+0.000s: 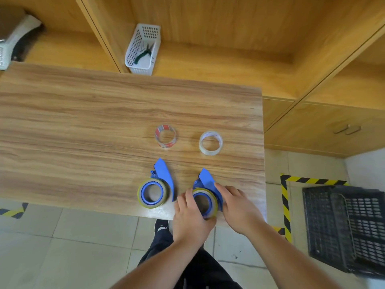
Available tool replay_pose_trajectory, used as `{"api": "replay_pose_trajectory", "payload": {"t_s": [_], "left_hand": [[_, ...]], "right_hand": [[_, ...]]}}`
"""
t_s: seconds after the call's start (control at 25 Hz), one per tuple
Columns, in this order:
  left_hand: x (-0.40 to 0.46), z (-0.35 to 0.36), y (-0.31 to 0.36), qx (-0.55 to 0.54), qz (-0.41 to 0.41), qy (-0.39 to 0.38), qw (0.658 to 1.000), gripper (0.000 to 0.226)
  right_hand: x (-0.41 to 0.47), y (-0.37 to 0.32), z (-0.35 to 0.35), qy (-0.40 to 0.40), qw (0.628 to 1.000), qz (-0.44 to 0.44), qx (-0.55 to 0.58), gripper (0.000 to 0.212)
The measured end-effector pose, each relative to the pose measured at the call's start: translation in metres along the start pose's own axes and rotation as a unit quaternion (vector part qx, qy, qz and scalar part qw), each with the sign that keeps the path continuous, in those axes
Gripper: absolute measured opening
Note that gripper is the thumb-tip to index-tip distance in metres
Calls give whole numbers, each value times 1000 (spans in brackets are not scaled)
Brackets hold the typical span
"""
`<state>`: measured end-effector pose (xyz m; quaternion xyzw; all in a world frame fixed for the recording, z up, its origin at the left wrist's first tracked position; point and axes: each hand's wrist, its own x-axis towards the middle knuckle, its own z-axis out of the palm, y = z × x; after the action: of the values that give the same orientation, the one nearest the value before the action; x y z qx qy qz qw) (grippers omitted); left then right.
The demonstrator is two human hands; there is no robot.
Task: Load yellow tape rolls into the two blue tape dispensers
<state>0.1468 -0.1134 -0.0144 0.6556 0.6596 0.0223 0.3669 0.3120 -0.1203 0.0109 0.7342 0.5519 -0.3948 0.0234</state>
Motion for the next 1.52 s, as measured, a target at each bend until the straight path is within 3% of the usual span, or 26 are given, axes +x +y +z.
{"api": "replay_pose_trajectory", "payload": {"t_s": [0.24,0.56,0.76,0.92,1.12,1.32,1.52], "left_hand": [[13,16,-3,8,-37,-13,999,108],[11,8,-8,40,-5,-10,999,119],[-10,-29,-29,45,104,47,992,91],[19,-77,-76,11,43,107,993,84],[69,-120,-121,-24,-61,44,997,92],[100,-122,-134,-25,-65,-70,995,71],[111,-116,-137,-19,-57,-97,993,44]], "right_hand": [[-1,7,4,-2,1000,-4,-2,63],[-1,-5,3,52,998,-21,29,63],[13,-50,-3,100,991,-66,54,65],[32,-97,6,79,991,-65,85,69],[57,-146,26,23,991,19,129,78],[79,-172,48,-6,980,97,173,86],[88,-179,59,-11,969,153,194,83]]}}
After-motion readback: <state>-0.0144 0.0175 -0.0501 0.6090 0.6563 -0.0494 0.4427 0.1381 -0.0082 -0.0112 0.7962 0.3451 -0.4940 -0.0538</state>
